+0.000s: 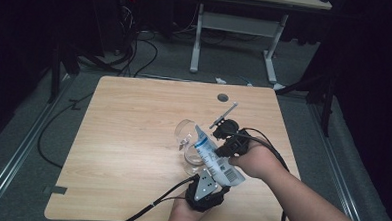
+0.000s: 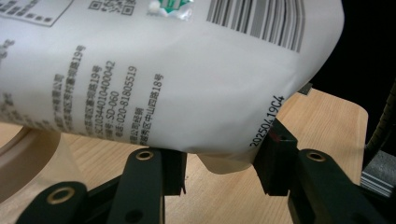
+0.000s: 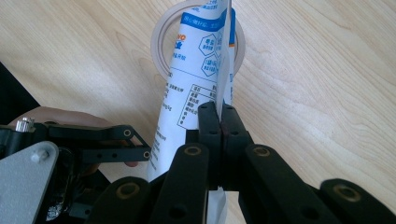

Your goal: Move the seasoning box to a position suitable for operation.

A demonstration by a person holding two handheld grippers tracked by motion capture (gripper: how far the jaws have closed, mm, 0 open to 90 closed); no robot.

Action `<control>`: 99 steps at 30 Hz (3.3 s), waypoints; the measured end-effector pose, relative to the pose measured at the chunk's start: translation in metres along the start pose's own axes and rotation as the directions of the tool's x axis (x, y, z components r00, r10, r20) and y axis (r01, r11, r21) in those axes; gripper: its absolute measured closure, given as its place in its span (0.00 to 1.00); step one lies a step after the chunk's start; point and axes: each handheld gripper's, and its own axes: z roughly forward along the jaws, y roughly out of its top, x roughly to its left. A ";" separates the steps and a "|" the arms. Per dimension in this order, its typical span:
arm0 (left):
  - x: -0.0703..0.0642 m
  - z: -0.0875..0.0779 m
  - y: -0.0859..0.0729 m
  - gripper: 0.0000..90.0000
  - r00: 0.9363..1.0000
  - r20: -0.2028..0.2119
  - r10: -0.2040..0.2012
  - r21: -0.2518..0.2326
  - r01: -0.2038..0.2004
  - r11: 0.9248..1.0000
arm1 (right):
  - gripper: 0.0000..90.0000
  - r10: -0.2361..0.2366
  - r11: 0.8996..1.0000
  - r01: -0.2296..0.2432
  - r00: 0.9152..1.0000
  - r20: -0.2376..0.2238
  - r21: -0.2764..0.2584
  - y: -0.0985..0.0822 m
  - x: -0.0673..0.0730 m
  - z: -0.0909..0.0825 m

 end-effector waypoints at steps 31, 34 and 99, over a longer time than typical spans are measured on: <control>0.001 0.001 0.005 0.66 1.000 0.010 -0.003 -0.007 0.003 1.000 | 1.00 -0.035 0.999 0.035 0.999 -0.001 0.011 0.008 0.002 0.002; 0.001 0.002 0.005 0.66 1.000 0.009 0.002 -0.008 -0.002 1.000 | 1.00 -0.034 0.999 0.034 0.999 -0.008 0.012 0.008 0.000 0.002; 0.000 0.001 0.010 0.66 1.000 0.005 0.005 -0.026 -0.005 1.000 | 1.00 -0.064 0.998 0.064 0.998 -0.019 0.022 0.015 0.000 0.000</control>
